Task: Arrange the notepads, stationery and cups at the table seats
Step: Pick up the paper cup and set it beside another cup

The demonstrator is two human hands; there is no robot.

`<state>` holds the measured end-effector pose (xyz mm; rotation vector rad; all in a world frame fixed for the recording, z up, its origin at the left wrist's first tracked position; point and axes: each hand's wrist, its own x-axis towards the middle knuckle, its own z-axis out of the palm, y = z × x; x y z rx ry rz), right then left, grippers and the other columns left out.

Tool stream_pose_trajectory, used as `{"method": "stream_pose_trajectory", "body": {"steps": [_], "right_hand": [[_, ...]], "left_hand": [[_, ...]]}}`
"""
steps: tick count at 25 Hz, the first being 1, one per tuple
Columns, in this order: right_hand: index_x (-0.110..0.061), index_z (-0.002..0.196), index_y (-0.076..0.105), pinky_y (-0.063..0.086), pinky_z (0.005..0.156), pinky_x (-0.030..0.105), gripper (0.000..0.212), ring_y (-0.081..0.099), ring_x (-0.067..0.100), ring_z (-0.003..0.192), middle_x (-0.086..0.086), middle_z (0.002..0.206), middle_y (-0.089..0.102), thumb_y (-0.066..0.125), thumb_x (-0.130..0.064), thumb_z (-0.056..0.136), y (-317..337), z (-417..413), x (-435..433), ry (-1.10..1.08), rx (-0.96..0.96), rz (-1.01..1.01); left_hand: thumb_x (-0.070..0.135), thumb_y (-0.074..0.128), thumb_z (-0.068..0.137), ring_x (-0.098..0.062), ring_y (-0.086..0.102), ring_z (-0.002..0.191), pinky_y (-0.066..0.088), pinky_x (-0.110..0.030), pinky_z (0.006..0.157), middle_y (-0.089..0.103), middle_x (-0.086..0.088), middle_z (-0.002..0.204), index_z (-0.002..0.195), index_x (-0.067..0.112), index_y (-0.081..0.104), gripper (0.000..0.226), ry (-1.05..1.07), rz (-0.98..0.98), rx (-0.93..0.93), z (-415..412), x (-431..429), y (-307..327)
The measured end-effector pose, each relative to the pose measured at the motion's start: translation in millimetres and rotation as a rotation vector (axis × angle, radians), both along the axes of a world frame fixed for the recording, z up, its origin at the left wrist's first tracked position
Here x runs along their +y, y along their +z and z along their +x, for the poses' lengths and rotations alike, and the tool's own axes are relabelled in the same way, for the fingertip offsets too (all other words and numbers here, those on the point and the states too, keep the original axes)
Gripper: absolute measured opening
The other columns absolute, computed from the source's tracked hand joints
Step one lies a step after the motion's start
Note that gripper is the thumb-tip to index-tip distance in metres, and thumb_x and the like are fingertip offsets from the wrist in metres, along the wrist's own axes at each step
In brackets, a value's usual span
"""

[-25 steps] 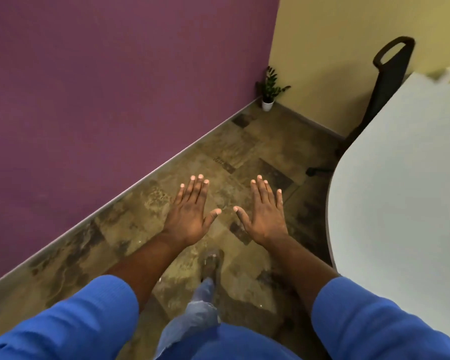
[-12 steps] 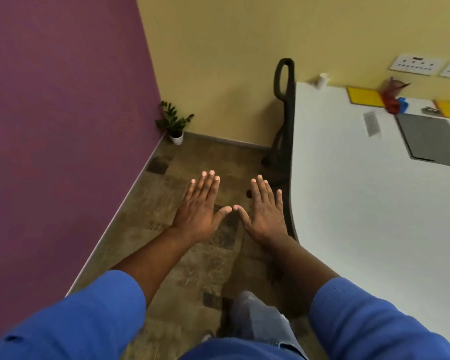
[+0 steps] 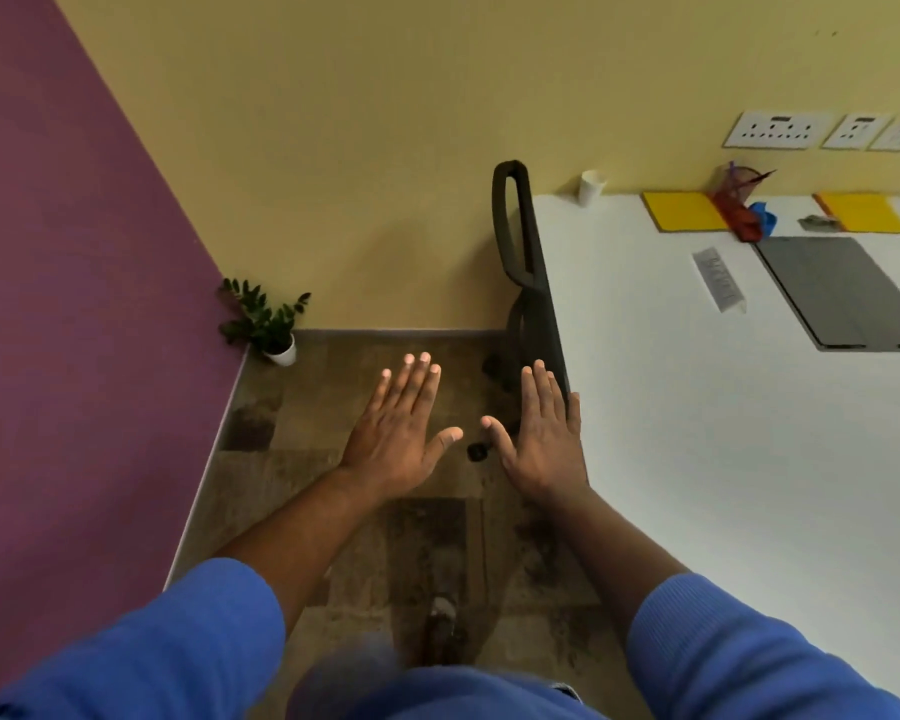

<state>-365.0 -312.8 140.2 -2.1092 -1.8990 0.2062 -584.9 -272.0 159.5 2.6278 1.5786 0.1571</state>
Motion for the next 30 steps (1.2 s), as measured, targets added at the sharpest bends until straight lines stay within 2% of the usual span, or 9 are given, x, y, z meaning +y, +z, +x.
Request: {"method": "stream_pose_trajectory", "body": {"steps": [4, 10, 16, 19, 23, 30], "right_hand": [[-0.027, 0.162, -0.002, -0.022, 0.120, 0.040, 0.084, -0.016, 0.013, 0.155, -0.005, 0.170, -0.013, 0.022, -0.075, 0.098, 12, 13, 87, -0.104, -0.008, 0.013], [-0.033, 0.161, -0.007, -0.014, 0.125, 0.049, 0.085, -0.015, 0.015, 0.155, -0.009, 0.168, -0.018, 0.017, -0.081, 0.094, 14, 28, 216, -0.305, -0.005, -0.016], [-0.034, 0.160, -0.007, -0.014, 0.125, 0.048, 0.084, -0.014, 0.014, 0.156, -0.008, 0.169, -0.016, 0.018, -0.080, 0.095, 33, 40, 318, -0.468, 0.024, 0.013], [-0.035, 0.160, -0.007, -0.014, 0.125, 0.045, 0.082, -0.011, 0.012, 0.156, -0.009, 0.170, -0.012, 0.020, -0.079, 0.096, 37, 58, 356, -0.529, 0.073, 0.043], [-0.036, 0.160, -0.005, -0.011, 0.125, 0.045, 0.082, -0.006, 0.013, 0.157, -0.009, 0.170, -0.007, 0.021, -0.079, 0.096, 37, 95, 406, -0.547, 0.075, 0.058], [-0.035, 0.161, -0.005, -0.009, 0.126, 0.047, 0.080, -0.003, 0.014, 0.157, -0.007, 0.171, -0.005, 0.016, -0.078, 0.097, 22, 151, 498, -0.592, 0.098, 0.016]], "left_hand": [[0.069, 0.014, 0.100, -0.018, -0.023, 0.154, -0.005, -0.045, 0.128, -0.018, -0.004, 0.169, 0.161, 0.014, -0.010, 0.085, -0.102, 0.029, -0.021, 21, 111, 20], [0.071, 0.011, 0.099, -0.020, -0.023, 0.154, -0.006, -0.048, 0.127, -0.022, -0.005, 0.167, 0.160, 0.016, -0.014, 0.086, -0.282, 0.052, -0.051, 61, 283, 26], [0.072, 0.005, 0.097, -0.021, -0.021, 0.155, -0.004, -0.050, 0.127, -0.022, -0.005, 0.168, 0.160, 0.016, -0.015, 0.087, -0.468, 0.065, -0.034, 92, 431, 44], [0.071, 0.006, 0.096, -0.020, -0.023, 0.154, -0.009, -0.048, 0.126, -0.023, -0.005, 0.168, 0.160, 0.017, -0.016, 0.086, -0.500, 0.051, -0.059, 123, 484, 47], [0.071, 0.009, 0.097, -0.021, -0.020, 0.155, -0.006, -0.049, 0.127, -0.019, -0.005, 0.169, 0.161, 0.019, -0.014, 0.086, -0.524, 0.032, -0.095, 165, 541, 46], [0.075, -0.003, 0.090, -0.019, -0.022, 0.154, -0.009, -0.050, 0.126, -0.020, -0.002, 0.167, 0.161, 0.019, -0.011, 0.091, -0.531, -0.003, -0.126, 233, 647, 42]]}}
